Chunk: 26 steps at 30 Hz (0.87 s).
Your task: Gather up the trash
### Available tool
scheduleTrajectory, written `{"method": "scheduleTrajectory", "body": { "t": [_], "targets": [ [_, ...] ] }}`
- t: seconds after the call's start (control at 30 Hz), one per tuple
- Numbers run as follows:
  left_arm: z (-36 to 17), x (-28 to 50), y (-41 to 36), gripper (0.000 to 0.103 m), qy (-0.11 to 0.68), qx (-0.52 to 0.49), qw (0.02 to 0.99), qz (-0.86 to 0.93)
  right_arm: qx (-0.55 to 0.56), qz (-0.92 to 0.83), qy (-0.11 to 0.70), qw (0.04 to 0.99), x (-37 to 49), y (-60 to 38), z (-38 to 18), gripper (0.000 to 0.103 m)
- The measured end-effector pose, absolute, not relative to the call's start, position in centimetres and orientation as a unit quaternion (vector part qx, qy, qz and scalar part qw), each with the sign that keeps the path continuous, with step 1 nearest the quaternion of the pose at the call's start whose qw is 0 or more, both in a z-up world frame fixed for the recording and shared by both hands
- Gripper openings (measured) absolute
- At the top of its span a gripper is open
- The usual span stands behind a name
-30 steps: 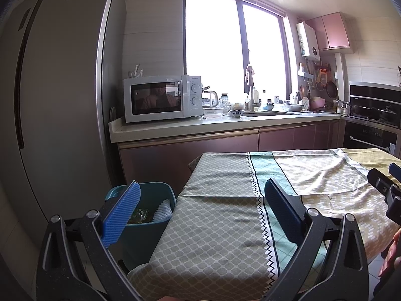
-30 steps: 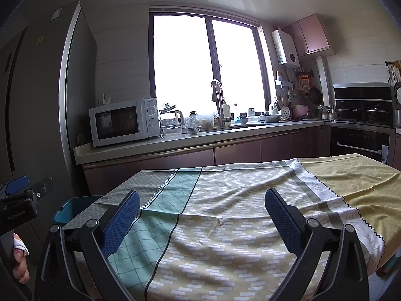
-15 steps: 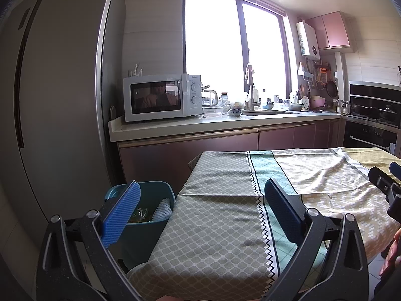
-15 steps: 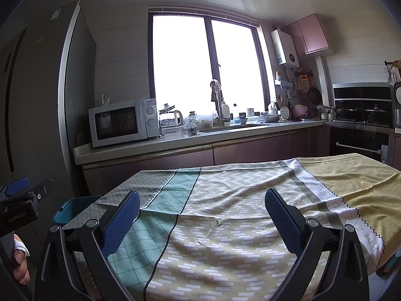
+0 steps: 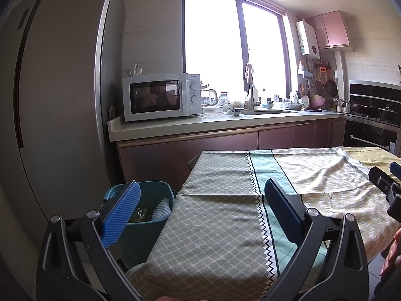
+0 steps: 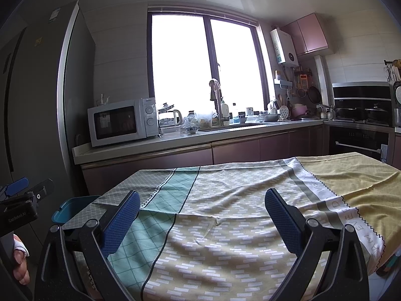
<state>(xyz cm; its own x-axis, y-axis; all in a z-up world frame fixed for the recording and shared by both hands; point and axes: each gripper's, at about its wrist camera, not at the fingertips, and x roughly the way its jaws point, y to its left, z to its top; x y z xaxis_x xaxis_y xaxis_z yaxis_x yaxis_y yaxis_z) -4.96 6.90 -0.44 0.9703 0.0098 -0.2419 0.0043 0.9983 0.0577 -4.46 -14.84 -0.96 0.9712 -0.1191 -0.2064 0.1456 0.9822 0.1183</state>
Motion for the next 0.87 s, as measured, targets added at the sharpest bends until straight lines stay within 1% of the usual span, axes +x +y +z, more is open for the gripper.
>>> {"method": "scheduleTrajectory", "body": {
  "t": [0.57, 0.87],
  "targets": [
    [-0.4, -4.1, 6.5, 0.098, 0.121, 0.037, 0.992, -0.004, 0.072, -0.072, 0.103, 0.989, -4.1, -15.2, -1.5, 0.096],
    [-1.0, 0.0, 5.6, 0.098, 0.190, 0.023, 0.981, -0.027, 0.079, -0.078, 0.122, 0.986, -3.1, -17.2, -1.8, 0.096]
  ]
}}
